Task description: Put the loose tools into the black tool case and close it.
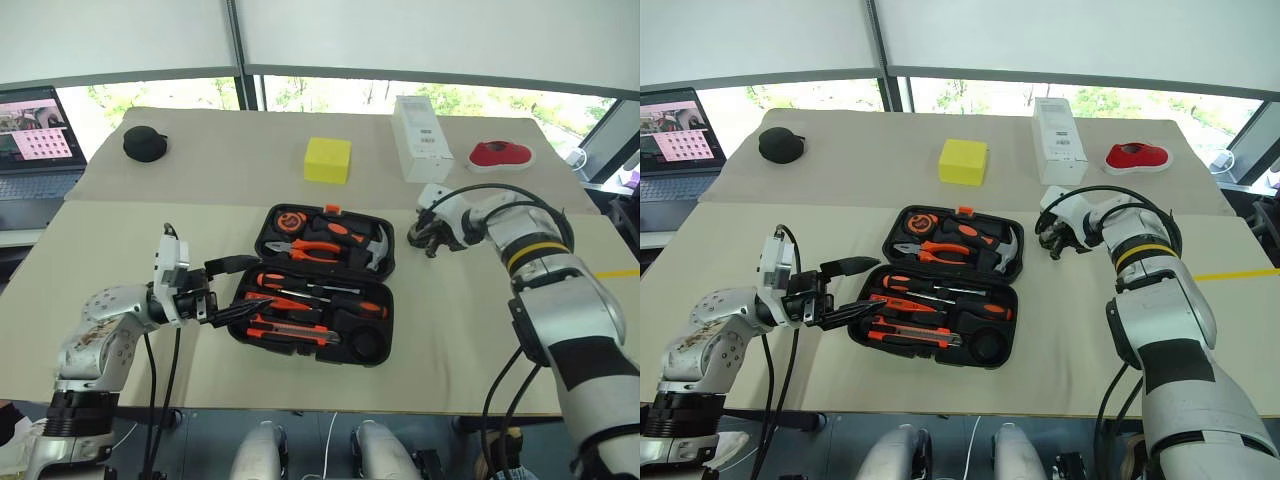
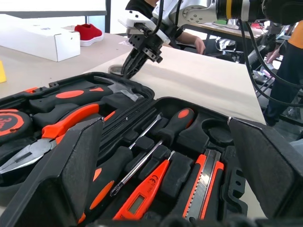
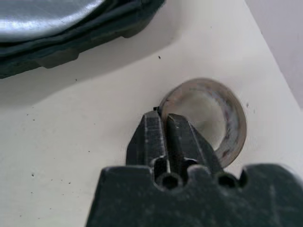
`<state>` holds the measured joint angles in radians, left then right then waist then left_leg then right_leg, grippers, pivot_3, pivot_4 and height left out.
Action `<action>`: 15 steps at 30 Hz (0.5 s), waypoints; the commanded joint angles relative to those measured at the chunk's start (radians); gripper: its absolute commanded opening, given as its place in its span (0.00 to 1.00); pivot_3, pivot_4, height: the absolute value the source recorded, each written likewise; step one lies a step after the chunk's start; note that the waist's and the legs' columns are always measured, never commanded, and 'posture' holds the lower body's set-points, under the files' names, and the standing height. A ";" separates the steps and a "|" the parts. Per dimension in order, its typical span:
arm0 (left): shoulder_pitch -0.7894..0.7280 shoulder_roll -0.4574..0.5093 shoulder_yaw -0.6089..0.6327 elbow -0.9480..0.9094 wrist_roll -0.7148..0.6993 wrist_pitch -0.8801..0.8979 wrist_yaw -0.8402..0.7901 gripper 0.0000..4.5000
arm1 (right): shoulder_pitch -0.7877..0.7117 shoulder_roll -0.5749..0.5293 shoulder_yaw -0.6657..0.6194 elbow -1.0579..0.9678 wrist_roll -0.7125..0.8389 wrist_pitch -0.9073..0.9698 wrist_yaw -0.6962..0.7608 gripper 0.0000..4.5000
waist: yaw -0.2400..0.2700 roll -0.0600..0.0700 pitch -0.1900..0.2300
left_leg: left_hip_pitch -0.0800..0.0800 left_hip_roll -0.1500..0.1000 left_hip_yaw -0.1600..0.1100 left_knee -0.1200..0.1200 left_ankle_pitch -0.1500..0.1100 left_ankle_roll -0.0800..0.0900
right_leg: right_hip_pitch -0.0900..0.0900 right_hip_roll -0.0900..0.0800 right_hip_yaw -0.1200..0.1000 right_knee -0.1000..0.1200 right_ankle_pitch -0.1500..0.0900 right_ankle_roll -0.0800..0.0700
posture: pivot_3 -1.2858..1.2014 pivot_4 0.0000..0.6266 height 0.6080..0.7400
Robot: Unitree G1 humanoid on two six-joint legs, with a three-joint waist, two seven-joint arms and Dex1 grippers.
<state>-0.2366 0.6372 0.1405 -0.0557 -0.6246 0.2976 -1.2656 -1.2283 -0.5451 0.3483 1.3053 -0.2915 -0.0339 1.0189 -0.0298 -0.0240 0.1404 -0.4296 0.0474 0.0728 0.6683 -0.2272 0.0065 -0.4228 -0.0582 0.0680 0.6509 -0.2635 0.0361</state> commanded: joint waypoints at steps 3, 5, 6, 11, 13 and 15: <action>0.057 0.043 0.000 -0.050 0.026 -0.094 -0.089 1.00 | -0.021 -0.071 -0.095 -0.142 0.110 -0.097 0.269 0.02 | -0.005 0.000 0.000 | 0.000 0.000 0.000 0.000 0.000 0.000 | 0.000 0.000 0.000 0.000 0.000 0.000 | 0.52 0.24 1.00; 0.089 0.059 0.006 -0.051 0.044 -0.159 -0.133 1.00 | 0.022 -0.093 -0.126 -0.302 0.190 -0.020 0.419 0.02 | -0.009 0.001 0.000 | 0.001 0.001 0.000 0.000 0.000 0.000 | 0.000 0.000 0.000 0.000 0.000 0.000 | 0.52 0.24 1.00; 0.104 0.064 0.016 -0.053 0.046 -0.180 -0.146 1.00 | 0.059 -0.105 -0.135 -0.411 0.230 0.040 0.473 0.02 | -0.010 0.001 0.000 | 0.001 0.001 0.000 0.000 0.000 0.000 | 0.000 0.001 0.000 0.000 0.000 0.000 | 0.52 0.24 1.00; 0.199 0.114 0.073 -0.036 0.020 -0.225 -0.221 1.00 | 0.420 -0.168 -0.129 -1.264 0.464 0.422 0.543 0.02 | -0.003 0.001 0.000 | 0.001 0.003 -0.006 0.000 -0.001 0.001 | 0.001 0.001 -0.002 0.007 0.000 0.000 | 0.52 0.24 1.00; 0.215 0.118 0.077 -0.038 0.012 -0.213 -0.218 1.00 | 0.533 -0.177 -0.104 -1.486 0.516 0.526 0.507 0.02 | 0.005 0.001 0.001 | 0.001 0.003 -0.008 0.000 -0.001 0.001 | 0.000 0.001 -0.002 0.007 0.000 -0.001 | 0.52 0.24 1.00; 0.224 0.119 0.083 -0.045 -0.002 -0.192 -0.212 1.00 | 0.622 -0.170 -0.062 -1.644 0.543 0.625 0.454 0.02 | 0.012 0.001 0.001 | 0.001 0.002 -0.008 0.003 0.000 0.001 | 0.000 0.000 -0.001 0.006 -0.001 0.000 | 0.52 0.24 1.00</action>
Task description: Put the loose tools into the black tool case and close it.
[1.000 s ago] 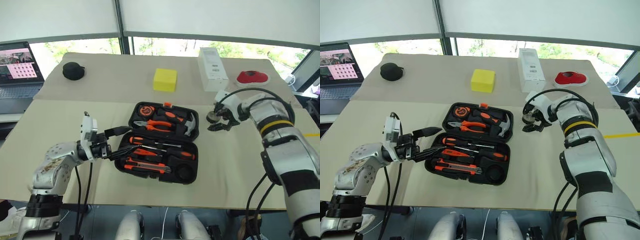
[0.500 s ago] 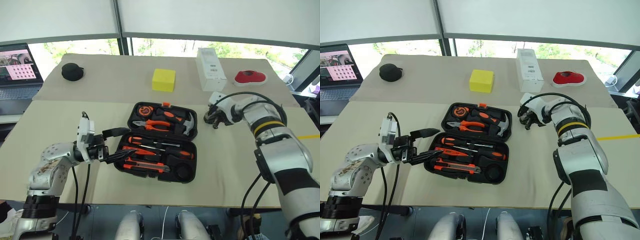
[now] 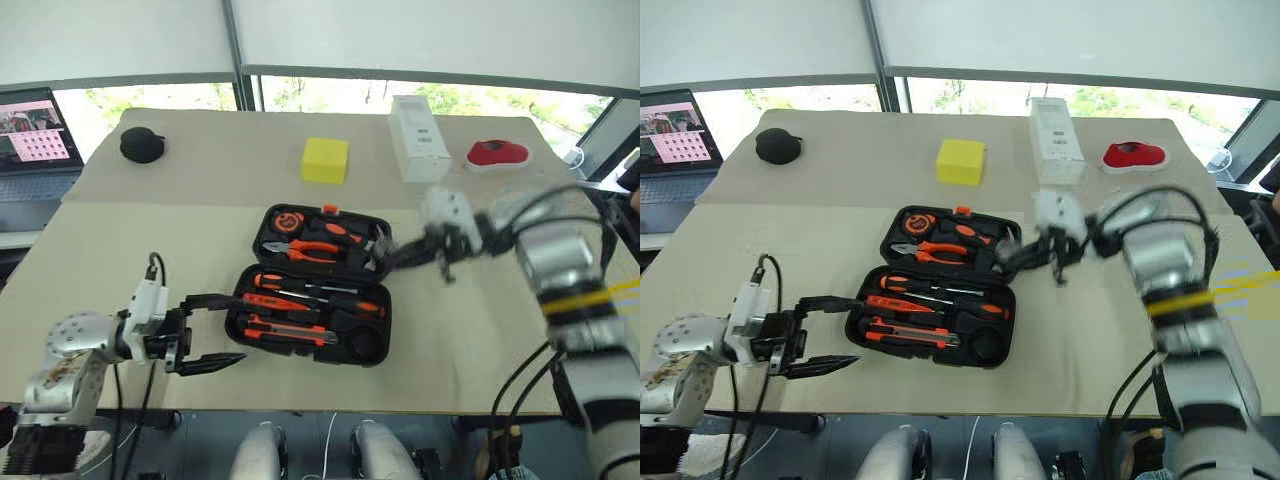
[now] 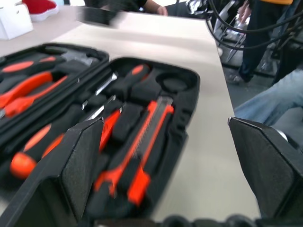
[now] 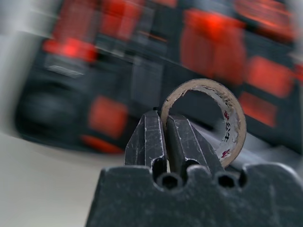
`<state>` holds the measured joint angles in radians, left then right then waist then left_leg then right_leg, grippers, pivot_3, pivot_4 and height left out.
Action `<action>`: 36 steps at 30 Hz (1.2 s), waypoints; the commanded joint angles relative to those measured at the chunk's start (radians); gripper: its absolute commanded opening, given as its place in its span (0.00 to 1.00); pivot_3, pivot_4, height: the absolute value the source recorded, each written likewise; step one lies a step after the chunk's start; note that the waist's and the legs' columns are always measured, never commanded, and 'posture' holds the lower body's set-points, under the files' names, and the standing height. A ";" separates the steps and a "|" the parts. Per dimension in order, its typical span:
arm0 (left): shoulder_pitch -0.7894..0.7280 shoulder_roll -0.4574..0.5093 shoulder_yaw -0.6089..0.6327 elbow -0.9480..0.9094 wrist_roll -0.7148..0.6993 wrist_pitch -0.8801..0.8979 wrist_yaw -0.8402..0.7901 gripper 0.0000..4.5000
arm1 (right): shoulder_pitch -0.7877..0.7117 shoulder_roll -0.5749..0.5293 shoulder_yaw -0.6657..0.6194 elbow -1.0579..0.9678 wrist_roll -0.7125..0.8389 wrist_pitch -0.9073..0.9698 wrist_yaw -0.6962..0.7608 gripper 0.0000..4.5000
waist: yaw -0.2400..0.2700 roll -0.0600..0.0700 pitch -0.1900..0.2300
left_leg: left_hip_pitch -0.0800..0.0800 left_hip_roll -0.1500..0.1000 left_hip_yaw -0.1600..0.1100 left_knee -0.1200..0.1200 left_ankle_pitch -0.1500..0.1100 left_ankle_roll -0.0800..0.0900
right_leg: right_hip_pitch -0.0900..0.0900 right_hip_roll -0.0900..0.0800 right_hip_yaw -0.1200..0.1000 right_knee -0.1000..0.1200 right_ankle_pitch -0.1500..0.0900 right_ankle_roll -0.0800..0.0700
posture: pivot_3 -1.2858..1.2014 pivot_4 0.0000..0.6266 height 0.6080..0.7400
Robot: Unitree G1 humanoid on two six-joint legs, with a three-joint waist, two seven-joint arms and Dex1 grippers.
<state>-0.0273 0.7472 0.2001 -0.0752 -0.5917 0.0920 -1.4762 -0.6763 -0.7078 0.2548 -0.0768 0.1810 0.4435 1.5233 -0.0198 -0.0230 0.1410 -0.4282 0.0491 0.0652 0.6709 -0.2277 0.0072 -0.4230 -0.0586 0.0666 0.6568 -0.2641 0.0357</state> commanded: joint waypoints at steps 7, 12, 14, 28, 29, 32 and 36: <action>0.035 0.015 0.004 -0.060 -0.028 0.024 -0.007 1.00 | 0.160 -0.060 0.136 -0.348 0.007 0.215 -0.149 0.02 | 0.010 -0.004 0.001 | 0.003 0.000 0.005 0.009 0.001 0.000 | 0.004 0.000 0.000 0.003 0.000 0.000 | 0.52 0.24 1.00; 0.049 0.014 0.004 -0.059 -0.012 0.009 -0.004 1.00 | 0.152 -0.103 0.159 -0.333 -0.004 0.208 -0.159 0.02 | 0.005 -0.005 0.000 | 0.004 0.000 0.006 0.008 0.001 0.000 | 0.003 0.001 0.000 0.005 0.000 -0.001 | 0.52 0.24 1.00; 0.054 0.014 0.005 -0.057 -0.006 0.005 -0.005 1.00 | 0.139 -0.115 0.164 -0.315 -0.011 0.208 -0.159 0.02 | 0.004 -0.005 0.000 | 0.004 0.001 0.006 0.007 0.001 0.000 | 0.003 0.002 0.000 0.005 0.000 -0.001 | 0.52 0.24 1.00; -0.013 0.010 0.018 0.011 0.017 -0.039 0.019 1.00 | 0.060 -0.124 0.243 -0.262 -0.072 0.236 -0.179 0.28 | 0.004 -0.006 0.001 | 0.004 0.001 0.006 0.008 0.001 0.000 | 0.002 0.002 0.000 0.006 0.000 -0.001 | 0.52 0.24 1.00; -0.012 0.013 0.020 0.012 0.018 -0.038 0.020 1.00 | 0.046 -0.130 0.243 -0.267 -0.066 0.253 -0.171 0.36 | 0.005 -0.006 0.001 | 0.004 0.000 0.006 0.007 0.001 0.000 | 0.002 0.002 0.001 0.006 -0.001 -0.001 | 0.52 0.24 1.00; -0.013 0.022 0.034 0.011 0.031 -0.012 0.068 1.00 | 0.018 -0.169 0.222 -0.301 -0.001 0.283 -0.092 0.56 | 0.007 -0.006 0.001 | 0.003 0.000 0.006 0.007 0.001 0.000 | 0.001 0.002 0.001 0.006 -0.001 -0.001 | 0.52 0.24 1.00; -0.027 0.038 0.037 0.015 0.065 0.109 0.210 1.00 | 0.037 -0.169 0.094 -0.298 0.147 0.286 -0.057 0.56 | 0.008 -0.007 0.002 | 0.003 0.001 0.004 0.007 0.001 0.000 | 0.002 0.002 0.000 0.006 -0.001 -0.001 | 0.52 0.24 1.00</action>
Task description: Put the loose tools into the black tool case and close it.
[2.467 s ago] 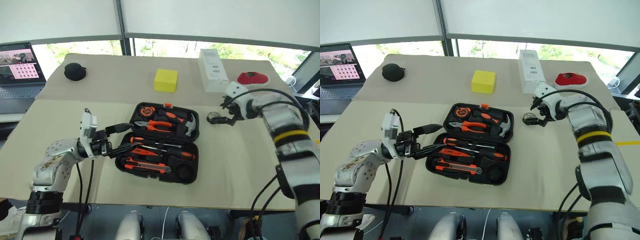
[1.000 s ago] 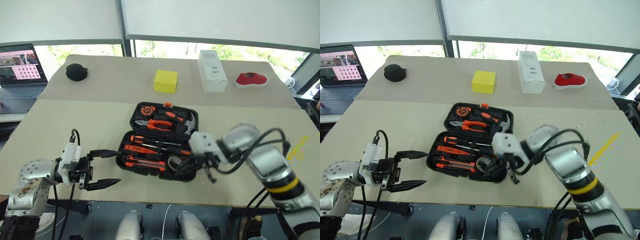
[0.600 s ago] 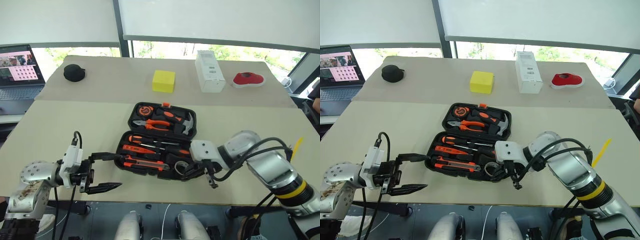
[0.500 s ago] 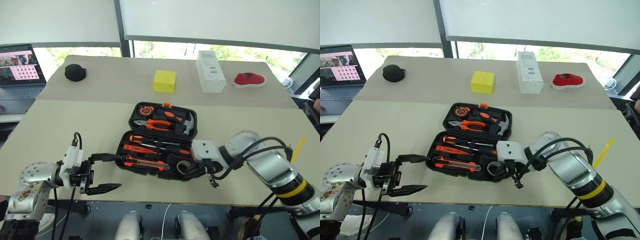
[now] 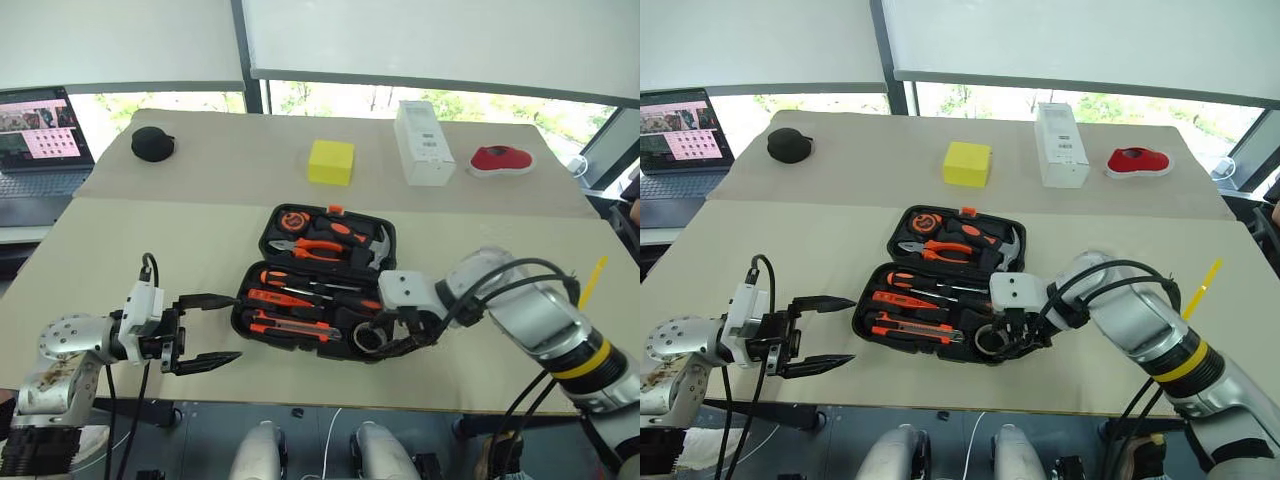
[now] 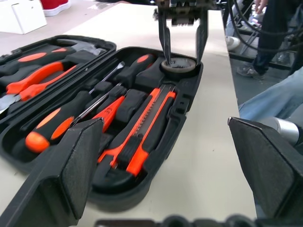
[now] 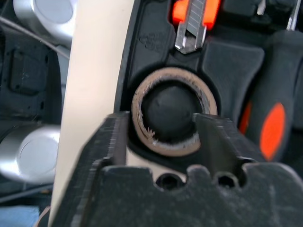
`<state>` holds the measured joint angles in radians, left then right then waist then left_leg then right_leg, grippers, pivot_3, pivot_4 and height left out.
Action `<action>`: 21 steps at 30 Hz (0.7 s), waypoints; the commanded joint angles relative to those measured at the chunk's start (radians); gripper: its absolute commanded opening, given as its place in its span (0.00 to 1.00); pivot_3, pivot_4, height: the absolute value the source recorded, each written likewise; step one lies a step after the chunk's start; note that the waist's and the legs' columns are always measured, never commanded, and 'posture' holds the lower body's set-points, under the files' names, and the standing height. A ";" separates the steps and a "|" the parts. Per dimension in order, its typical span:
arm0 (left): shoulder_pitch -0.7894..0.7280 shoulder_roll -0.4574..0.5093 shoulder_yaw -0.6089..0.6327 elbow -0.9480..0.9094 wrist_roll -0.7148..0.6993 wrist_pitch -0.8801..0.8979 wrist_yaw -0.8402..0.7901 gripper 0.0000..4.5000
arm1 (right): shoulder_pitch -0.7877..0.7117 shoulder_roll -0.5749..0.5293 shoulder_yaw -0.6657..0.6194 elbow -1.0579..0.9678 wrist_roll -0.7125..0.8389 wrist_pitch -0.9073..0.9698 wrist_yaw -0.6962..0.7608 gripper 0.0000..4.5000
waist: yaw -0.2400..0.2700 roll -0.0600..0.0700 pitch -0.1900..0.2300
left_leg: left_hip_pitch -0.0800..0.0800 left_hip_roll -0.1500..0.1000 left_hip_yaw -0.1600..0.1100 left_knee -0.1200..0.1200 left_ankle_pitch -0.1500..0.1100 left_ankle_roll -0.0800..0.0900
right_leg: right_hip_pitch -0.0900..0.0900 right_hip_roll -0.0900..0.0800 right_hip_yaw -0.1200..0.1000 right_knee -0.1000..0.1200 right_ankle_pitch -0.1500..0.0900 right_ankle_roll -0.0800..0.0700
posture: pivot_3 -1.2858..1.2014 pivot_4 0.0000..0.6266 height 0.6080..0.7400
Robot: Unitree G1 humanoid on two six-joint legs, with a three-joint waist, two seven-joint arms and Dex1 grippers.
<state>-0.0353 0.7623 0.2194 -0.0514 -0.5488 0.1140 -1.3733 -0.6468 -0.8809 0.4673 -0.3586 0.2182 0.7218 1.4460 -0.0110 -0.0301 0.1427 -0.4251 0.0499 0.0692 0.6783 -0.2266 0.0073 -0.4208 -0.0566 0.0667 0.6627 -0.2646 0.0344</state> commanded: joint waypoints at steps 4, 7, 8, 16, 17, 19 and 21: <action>-0.055 0.013 0.046 0.003 -0.027 0.171 0.181 1.00 | 0.095 -0.010 -0.225 0.070 0.122 -0.070 -0.033 0.56 | 0.002 -0.003 0.000 | 0.000 0.000 -0.003 0.000 0.000 0.000 | 0.001 0.000 0.000 0.000 0.000 0.000 | 0.52 0.24 1.00; -0.132 -0.006 0.031 0.093 0.040 0.167 0.287 0.89 | 0.166 0.027 -0.327 0.156 0.126 -0.154 -0.117 0.40 | 0.005 -0.004 0.001 | 0.000 -0.001 -0.002 0.000 0.000 0.000 | 0.001 -0.001 -0.001 0.000 0.000 0.000 | 0.52 0.24 1.00; -0.170 -0.019 0.017 0.132 0.066 0.164 0.326 0.85 | 0.189 0.045 -0.356 0.194 0.114 -0.202 -0.158 0.33 | 0.006 -0.004 0.001 | 0.000 -0.001 -0.002 0.000 0.000 0.000 | 0.001 -0.001 -0.001 0.000 0.000 0.000 | 0.52 0.24 1.00; -0.451 -0.135 -0.075 0.415 0.240 0.052 0.495 0.20 | 0.246 0.150 -0.400 0.406 -0.024 -0.478 -0.392 0.00 | 0.007 -0.006 0.002 | -0.002 -0.002 0.001 0.001 0.000 0.000 | 0.000 0.000 0.000 0.000 0.001 0.001 | 0.52 0.24 1.00; -0.469 -0.141 -0.105 0.442 0.269 0.033 0.486 0.12 | 0.247 0.155 -0.390 0.420 -0.042 -0.501 -0.403 0.00 | 0.004 -0.006 0.002 | -0.002 -0.002 0.001 0.001 0.000 0.000 | 0.000 0.000 0.000 0.000 0.001 0.001 | 0.52 0.24 1.00; -0.514 -0.186 -0.177 0.501 0.322 0.022 0.489 0.01 | 0.252 0.176 -0.355 0.442 -0.088 -0.534 -0.437 0.00 | 0.002 -0.006 0.002 | -0.002 -0.002 0.001 0.000 0.000 0.000 | 0.000 0.000 0.000 0.000 0.001 0.001 | 0.52 0.24 1.00; -0.537 -0.206 -0.210 0.538 0.356 0.005 0.489 0.01 | 0.254 0.188 -0.338 0.448 -0.108 -0.545 -0.448 0.00 | 0.002 -0.006 0.002 | -0.001 -0.003 0.001 0.000 0.000 0.000 | 0.001 0.000 0.000 0.000 0.001 0.001 | 0.52 0.24 1.00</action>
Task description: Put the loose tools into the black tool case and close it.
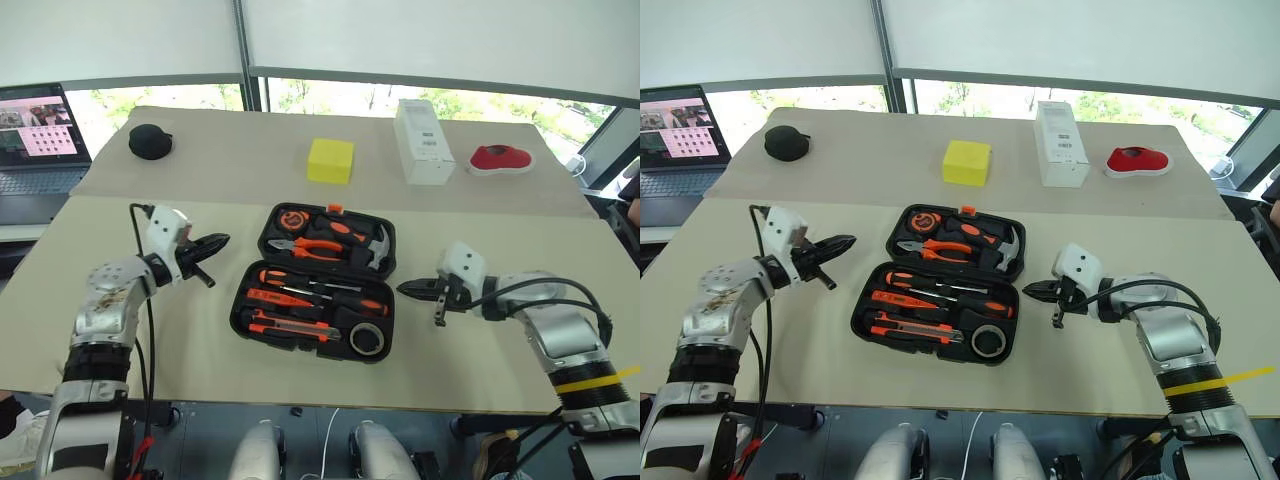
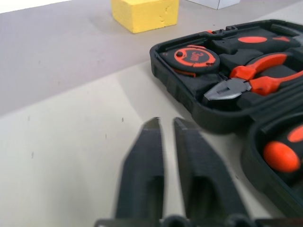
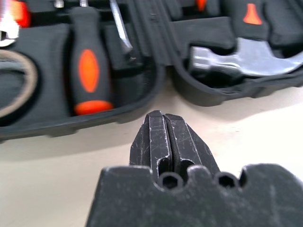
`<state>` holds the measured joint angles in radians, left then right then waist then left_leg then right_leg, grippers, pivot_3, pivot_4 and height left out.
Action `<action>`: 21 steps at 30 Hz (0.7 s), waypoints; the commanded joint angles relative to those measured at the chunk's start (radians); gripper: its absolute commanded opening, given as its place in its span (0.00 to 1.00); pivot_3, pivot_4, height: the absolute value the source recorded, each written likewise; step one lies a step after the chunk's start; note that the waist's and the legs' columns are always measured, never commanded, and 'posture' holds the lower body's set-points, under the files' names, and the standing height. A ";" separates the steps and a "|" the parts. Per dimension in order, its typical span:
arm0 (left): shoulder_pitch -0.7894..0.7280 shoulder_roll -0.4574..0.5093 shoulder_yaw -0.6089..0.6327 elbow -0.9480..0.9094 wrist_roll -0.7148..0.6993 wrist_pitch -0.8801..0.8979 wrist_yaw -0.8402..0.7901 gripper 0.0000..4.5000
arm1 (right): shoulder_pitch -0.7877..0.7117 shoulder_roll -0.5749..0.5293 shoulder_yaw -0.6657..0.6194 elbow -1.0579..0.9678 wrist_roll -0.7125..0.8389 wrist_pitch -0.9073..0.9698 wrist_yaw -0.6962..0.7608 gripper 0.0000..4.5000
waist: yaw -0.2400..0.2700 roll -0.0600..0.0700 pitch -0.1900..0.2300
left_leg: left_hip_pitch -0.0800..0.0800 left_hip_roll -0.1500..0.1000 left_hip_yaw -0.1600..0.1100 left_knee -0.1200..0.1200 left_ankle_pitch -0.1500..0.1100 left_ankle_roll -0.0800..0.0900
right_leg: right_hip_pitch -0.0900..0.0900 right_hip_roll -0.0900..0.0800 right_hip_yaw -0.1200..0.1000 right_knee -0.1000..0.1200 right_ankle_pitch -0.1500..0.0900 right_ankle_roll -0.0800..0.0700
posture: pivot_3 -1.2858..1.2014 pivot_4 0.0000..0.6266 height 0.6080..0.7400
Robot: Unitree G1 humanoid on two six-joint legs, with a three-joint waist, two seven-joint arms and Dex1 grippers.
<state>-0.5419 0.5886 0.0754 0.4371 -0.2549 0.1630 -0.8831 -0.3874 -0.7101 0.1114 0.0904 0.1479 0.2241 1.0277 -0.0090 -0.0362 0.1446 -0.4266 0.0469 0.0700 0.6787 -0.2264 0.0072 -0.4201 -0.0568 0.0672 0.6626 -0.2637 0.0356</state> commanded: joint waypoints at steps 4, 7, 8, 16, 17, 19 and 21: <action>-0.016 -0.056 -0.110 0.014 0.058 0.013 -0.061 0.01 | -0.007 0.035 0.016 -0.013 -0.031 -0.064 -0.029 0.00 | -0.002 0.000 0.000 | -0.001 0.000 0.000 0.000 0.000 0.000 | 0.000 0.000 0.000 0.000 0.000 0.000 | 0.52 0.24 1.00; 0.026 -0.072 -0.141 -0.049 0.043 0.052 -0.105 0.01 | -0.003 0.037 0.007 -0.024 -0.015 -0.077 -0.012 0.00 | -0.001 0.000 0.000 | -0.001 0.000 0.000 0.000 0.000 0.000 | 0.000 0.000 0.000 0.000 0.000 0.000 | 0.52 0.24 1.00; 0.039 -0.076 -0.143 -0.074 0.035 0.065 -0.113 0.01 | -0.001 0.034 0.002 -0.031 -0.009 -0.075 -0.008 0.00 | -0.002 0.000 0.000 | -0.001 0.000 0.000 0.000 0.000 0.000 | 0.000 0.000 0.000 0.000 0.000 0.001 | 0.52 0.24 1.00; 0.112 -0.078 -0.095 -0.196 -0.002 0.158 -0.109 0.01 | 0.042 0.010 -0.030 -0.073 0.015 -0.035 0.021 0.00 | -0.001 0.000 0.000 | -0.001 0.000 0.000 0.000 0.000 0.000 | 0.000 0.000 0.000 0.000 0.000 0.001 | 0.52 0.24 1.00; 0.113 -0.074 -0.076 -0.197 -0.012 0.179 -0.101 0.01 | 0.046 0.010 -0.038 -0.079 0.024 -0.014 0.016 0.00 | -0.002 0.000 0.000 | -0.001 0.000 -0.001 0.000 0.000 0.000 | 0.000 0.000 0.000 0.000 0.000 0.001 | 0.52 0.24 1.00; 0.118 -0.054 -0.041 -0.209 -0.020 0.186 -0.085 0.13 | 0.049 0.011 -0.073 -0.091 0.053 0.029 -0.005 0.00 | -0.003 0.000 0.000 | -0.001 0.000 -0.001 0.000 0.000 0.000 | 0.000 0.000 0.000 0.000 0.000 0.001 | 0.52 0.24 1.00; 0.128 -0.023 -0.014 -0.232 -0.033 0.202 -0.093 0.26 | 0.057 -0.005 -0.099 -0.111 0.096 0.077 0.015 0.13 | -0.004 0.000 0.000 | -0.001 0.000 -0.001 0.000 0.000 0.000 | 0.000 0.000 0.000 0.000 0.000 0.001 | 0.52 0.24 1.00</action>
<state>-0.4177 0.5376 0.0255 0.2578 -0.2583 0.3553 -0.9681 -0.3305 -0.6996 0.0601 0.0385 0.1858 0.2715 1.0258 -0.0127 -0.0359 0.1448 -0.4276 0.0473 0.0682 0.6788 -0.2264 0.0073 -0.4206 -0.0569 0.0672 0.6626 -0.2637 0.0363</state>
